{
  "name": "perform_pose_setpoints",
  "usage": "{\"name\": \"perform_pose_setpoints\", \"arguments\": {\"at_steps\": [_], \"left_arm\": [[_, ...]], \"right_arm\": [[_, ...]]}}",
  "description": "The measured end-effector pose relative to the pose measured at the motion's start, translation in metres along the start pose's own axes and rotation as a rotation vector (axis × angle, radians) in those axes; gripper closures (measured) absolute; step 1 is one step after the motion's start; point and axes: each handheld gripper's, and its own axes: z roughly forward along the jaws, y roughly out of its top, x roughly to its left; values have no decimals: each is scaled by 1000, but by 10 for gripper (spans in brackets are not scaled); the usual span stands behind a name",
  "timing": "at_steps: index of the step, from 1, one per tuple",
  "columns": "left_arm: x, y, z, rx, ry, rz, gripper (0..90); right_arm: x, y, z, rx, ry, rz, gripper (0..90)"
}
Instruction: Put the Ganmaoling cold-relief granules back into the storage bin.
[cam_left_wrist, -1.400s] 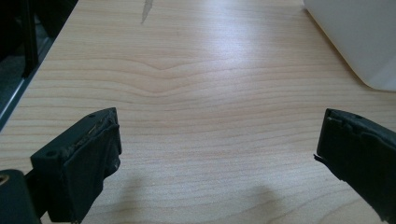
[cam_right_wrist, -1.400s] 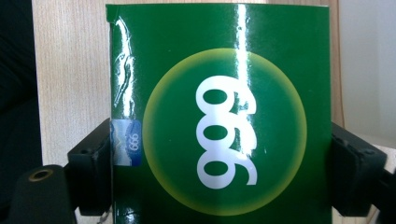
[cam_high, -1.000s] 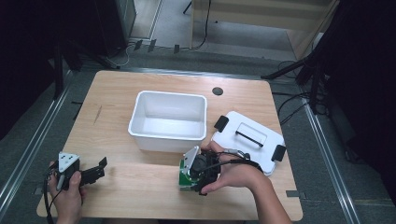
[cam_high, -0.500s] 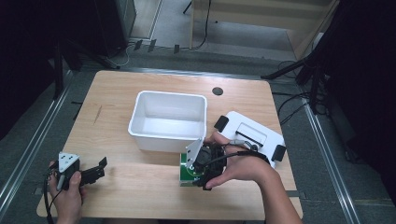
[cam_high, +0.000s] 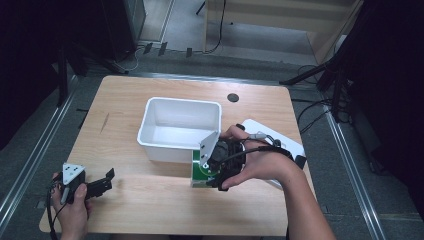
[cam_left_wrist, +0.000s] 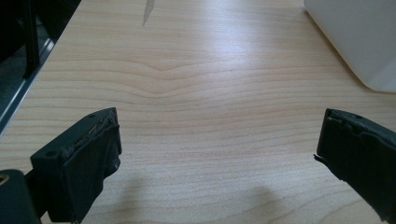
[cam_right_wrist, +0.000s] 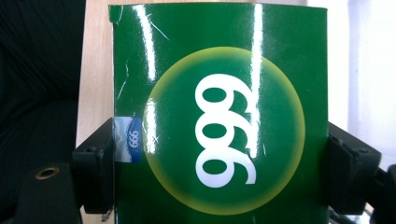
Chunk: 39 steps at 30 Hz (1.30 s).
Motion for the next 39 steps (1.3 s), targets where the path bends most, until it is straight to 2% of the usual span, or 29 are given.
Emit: {"name": "perform_pose_setpoints", "arguments": {"at_steps": [6,19,35,37,38,39], "left_arm": [[0,0,0,1,-1,0,4],[0,0,0,0,-2,-2,4],[1,0,0,2,-3,-4,4],[1,0,0,1,-3,-5,4],[1,0,0,0,-2,-4,4],[1,0,0,0,-2,-4,4]], "right_arm": [[-8,6,-9,-4,-9,-3,164],[-29,16,-28,22,-21,-3,164],[-64,35,-36,82,1,-20,164],[-67,37,-36,90,4,-2,164],[-71,38,-35,81,8,-14,164],[-72,39,-35,86,8,-5,164]]}}
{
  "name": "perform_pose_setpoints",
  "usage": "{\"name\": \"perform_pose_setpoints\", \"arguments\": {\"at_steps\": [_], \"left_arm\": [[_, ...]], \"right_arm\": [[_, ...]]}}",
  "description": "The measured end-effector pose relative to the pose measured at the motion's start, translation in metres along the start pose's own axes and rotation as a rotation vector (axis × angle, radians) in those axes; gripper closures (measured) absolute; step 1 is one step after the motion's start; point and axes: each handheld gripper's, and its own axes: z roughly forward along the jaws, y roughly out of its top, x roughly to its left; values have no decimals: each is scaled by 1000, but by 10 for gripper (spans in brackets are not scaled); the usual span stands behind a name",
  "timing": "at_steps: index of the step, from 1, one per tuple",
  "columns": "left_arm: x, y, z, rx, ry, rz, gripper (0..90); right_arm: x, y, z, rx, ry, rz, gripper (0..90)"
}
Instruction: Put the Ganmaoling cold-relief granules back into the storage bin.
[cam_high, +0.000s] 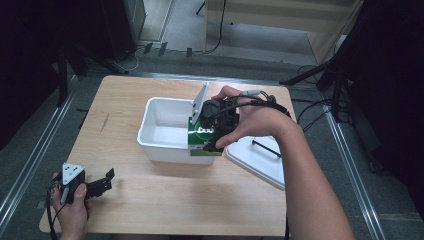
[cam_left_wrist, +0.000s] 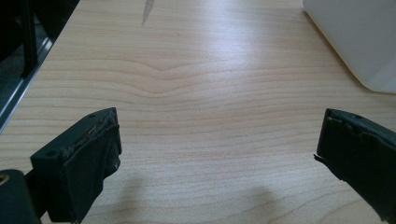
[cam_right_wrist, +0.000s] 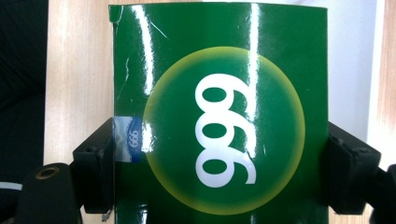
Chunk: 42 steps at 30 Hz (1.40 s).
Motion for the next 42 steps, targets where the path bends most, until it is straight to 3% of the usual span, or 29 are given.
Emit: {"name": "perform_pose_setpoints", "arguments": {"at_steps": [4,10,16,17,20,21,24,34,42], "left_arm": [[1,0,0,3,-3,0,4],[1,0,0,4,-5,-2,4],[0,0,0,4,-4,-4,4],[0,0,0,2,-4,-7,4],[0,0,0,1,-3,-7,4],[0,0,0,1,-3,-7,4],[1,0,0,1,-5,-6,4],[1,0,0,-1,-6,-7,4],[1,0,0,-3,-5,-7,4]], "right_arm": [[-7,3,3,10,-5,13,164],[-17,7,7,-10,-25,-9,164],[-25,10,9,-12,-82,-14,163],[-27,11,10,-22,-84,-34,163],[-32,11,11,-24,-94,-23,163],[-32,11,12,-13,-95,3,163],[-39,10,17,-29,-95,-15,162],[-49,6,39,-2,-116,-23,162],[-53,-3,59,7,-120,15,161]]}}
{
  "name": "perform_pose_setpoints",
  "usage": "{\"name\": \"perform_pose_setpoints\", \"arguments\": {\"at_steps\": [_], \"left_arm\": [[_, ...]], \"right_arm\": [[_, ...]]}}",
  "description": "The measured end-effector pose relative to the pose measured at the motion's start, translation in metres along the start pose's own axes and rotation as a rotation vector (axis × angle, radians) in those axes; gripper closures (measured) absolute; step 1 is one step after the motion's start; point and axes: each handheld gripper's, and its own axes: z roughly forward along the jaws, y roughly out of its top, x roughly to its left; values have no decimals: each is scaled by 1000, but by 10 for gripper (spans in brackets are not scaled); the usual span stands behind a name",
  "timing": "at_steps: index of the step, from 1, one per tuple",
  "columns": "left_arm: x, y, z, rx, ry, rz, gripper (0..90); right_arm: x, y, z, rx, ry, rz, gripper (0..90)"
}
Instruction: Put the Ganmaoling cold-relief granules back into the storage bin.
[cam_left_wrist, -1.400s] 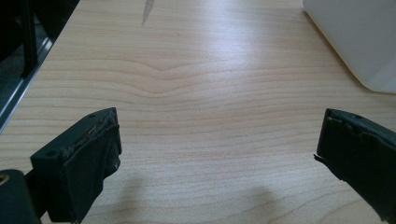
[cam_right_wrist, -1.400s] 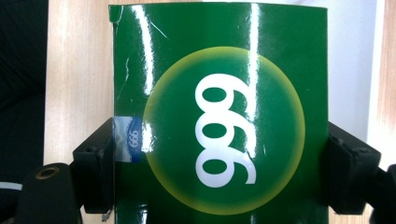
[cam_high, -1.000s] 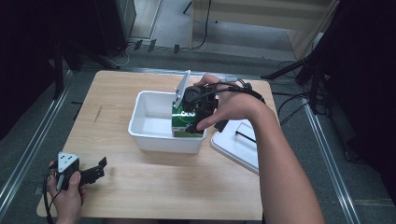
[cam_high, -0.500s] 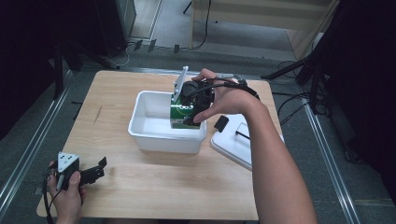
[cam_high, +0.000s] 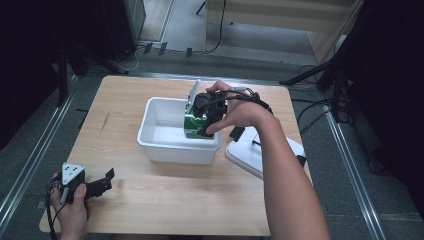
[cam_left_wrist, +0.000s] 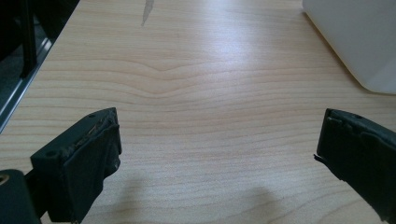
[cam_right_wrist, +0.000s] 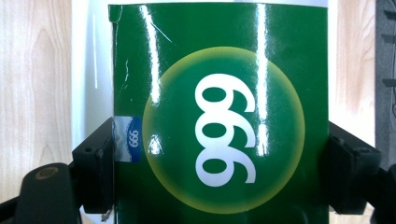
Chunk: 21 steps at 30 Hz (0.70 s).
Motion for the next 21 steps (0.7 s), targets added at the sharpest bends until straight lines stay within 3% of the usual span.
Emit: {"name": "perform_pose_setpoints", "arguments": {"at_steps": [16,21], "left_arm": [[0,0,0,-1,-1,0,4],[1,0,0,1,-3,0,4]], "right_arm": [[0,-12,36,12,15,27,160],[2,-12,49,78,15,31,160]]}}
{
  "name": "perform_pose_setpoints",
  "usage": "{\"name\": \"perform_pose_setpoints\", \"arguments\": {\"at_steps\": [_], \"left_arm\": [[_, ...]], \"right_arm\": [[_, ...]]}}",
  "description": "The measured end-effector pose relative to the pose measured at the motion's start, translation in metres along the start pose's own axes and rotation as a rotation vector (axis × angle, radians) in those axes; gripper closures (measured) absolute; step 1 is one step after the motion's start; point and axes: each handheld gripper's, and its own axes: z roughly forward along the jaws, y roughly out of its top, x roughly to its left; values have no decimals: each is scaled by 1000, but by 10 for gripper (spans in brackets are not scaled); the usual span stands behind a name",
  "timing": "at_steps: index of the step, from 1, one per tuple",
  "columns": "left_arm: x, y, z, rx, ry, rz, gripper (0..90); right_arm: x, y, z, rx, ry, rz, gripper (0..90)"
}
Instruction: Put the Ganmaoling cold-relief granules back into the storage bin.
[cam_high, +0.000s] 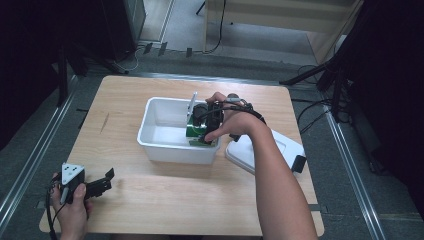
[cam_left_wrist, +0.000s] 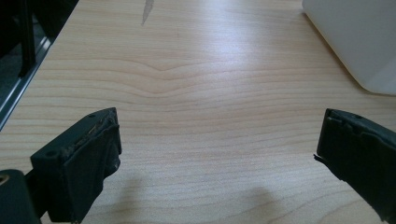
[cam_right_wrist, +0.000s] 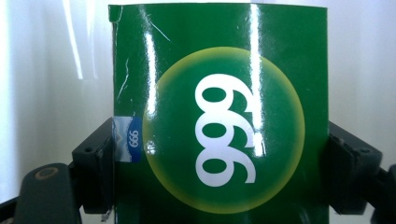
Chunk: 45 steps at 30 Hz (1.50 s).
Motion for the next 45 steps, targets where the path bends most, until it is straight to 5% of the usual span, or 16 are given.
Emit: {"name": "perform_pose_setpoints", "arguments": {"at_steps": [22,31,34,39,45], "left_arm": [[1,0,0,1,-4,-13,4],[3,0,0,-3,-9,-22,4],[3,0,0,-2,-10,-24,4],[3,0,0,-4,-11,-20,4],[3,0,0,-5,-8,-17,4]], "right_arm": [[-4,0,24,32,10,52,155],[-11,0,28,51,70,96,144],[-12,0,26,53,48,99,188],[-11,-2,20,44,25,108,130],[-10,-6,-5,-17,10,154,112]]}}
